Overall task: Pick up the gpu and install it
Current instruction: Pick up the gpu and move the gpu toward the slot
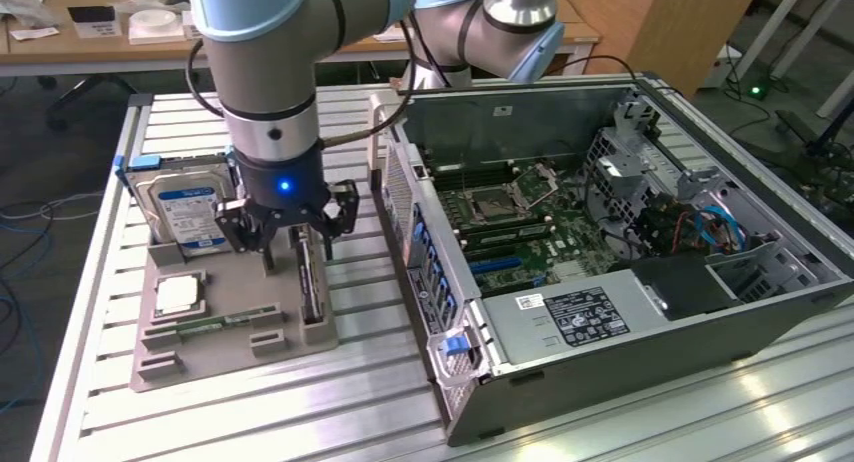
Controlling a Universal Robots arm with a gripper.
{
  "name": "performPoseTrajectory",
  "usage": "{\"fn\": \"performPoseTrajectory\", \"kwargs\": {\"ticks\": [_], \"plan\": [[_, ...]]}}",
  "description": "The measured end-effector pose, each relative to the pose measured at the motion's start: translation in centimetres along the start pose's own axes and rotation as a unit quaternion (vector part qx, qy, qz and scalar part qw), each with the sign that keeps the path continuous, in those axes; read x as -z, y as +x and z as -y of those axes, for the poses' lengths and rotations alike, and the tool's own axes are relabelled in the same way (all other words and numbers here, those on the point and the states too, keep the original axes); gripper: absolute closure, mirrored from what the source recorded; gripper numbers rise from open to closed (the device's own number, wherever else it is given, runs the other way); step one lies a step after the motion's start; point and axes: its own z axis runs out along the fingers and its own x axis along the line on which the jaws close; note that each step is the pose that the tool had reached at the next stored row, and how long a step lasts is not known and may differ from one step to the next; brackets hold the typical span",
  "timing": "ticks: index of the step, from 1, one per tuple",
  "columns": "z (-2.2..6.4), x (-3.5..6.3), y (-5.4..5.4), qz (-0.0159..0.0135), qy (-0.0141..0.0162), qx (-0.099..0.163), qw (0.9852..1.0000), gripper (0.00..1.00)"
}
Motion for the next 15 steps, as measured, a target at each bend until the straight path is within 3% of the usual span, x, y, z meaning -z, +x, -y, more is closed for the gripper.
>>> {"fn": "performPoseTrajectory", "kwargs": {"ticks": [15], "plan": [[0.35, -1.97, 0.0, 0.0, 0.0, 0.0, 1.0, 0.29]]}}
